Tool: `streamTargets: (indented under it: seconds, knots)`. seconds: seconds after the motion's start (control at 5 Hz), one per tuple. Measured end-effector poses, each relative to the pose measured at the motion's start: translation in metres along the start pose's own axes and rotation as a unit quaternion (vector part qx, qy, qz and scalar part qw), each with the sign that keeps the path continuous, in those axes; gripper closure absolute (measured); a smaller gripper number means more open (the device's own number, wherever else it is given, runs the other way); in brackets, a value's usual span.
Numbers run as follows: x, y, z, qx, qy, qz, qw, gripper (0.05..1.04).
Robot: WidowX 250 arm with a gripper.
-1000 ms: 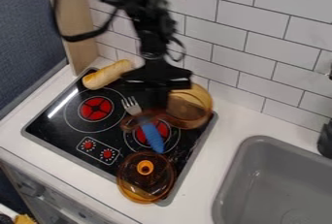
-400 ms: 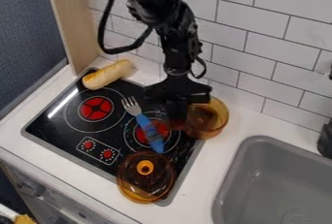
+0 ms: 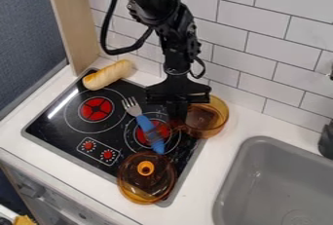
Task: Moved the brown pot to the upper right side of the stove
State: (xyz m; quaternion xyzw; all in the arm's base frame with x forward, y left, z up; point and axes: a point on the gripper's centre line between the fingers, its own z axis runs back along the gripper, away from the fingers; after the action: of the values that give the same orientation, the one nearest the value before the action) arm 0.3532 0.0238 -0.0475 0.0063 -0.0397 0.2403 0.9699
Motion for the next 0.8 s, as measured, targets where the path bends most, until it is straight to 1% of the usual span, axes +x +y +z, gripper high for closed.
streamTargets:
  seconds: [0.2, 0.4, 0.6, 0.8]
  knots:
    - [0.000, 0.002, -0.001, 0.005, -0.001, -0.003, 1.0000, 0.798]
    - [-0.004, 0.008, -0.001, 0.007, 0.005, 0.002, 1.0000, 0.503]
    - [-0.009, 0.012, 0.007, 0.005, 0.004, 0.004, 1.0000, 0.196]
    - [-0.005, 0.021, 0.029, -0.011, -0.008, 0.018, 0.9997, 0.073]
